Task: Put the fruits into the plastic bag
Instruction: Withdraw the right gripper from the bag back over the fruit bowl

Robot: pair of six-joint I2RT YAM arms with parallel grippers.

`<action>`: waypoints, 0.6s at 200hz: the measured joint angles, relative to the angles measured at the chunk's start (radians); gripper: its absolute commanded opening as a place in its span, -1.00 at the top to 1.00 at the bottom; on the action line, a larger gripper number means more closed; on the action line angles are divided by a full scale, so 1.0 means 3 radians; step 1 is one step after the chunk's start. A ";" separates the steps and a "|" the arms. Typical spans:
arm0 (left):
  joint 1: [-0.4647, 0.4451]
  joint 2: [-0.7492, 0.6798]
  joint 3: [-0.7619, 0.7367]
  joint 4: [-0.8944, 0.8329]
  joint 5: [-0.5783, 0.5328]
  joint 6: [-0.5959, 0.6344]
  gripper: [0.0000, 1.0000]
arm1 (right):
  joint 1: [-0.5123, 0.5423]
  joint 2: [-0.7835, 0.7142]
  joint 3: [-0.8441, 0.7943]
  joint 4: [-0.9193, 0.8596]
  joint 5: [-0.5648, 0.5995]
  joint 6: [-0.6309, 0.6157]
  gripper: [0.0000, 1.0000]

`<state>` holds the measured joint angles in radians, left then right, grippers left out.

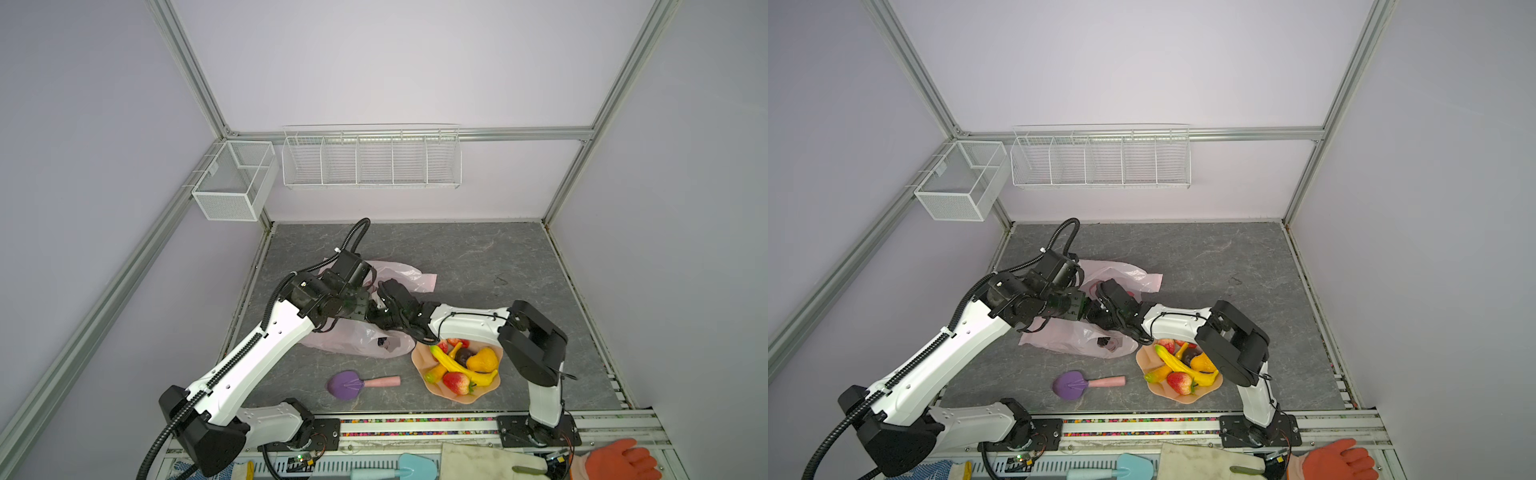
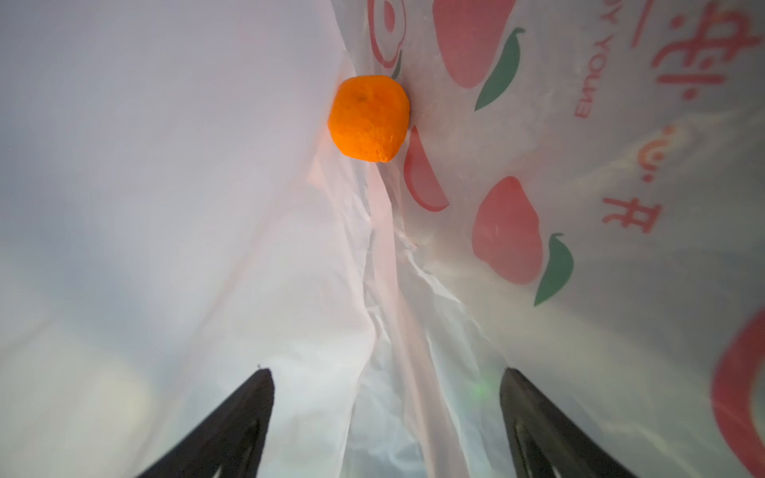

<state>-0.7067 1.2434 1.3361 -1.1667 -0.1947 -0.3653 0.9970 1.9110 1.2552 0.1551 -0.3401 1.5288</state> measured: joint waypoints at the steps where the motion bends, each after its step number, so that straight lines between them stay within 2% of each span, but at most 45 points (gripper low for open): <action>1: 0.0000 -0.0001 0.0000 0.0000 0.0000 -0.0001 1.00 | -0.0001 -0.0010 0.0000 -0.0011 0.0001 -0.0008 -0.76; 120: 0.0000 -0.0081 -0.0076 0.0055 0.0043 0.0001 1.00 | -0.0235 -0.1397 -0.0210 -0.1987 0.0894 -0.0880 -0.77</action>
<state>-0.7067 1.2190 1.3132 -1.1503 -0.1818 -0.3649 0.9264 1.4918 1.1923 -0.4412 -0.0719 1.2648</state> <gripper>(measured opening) 0.047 0.884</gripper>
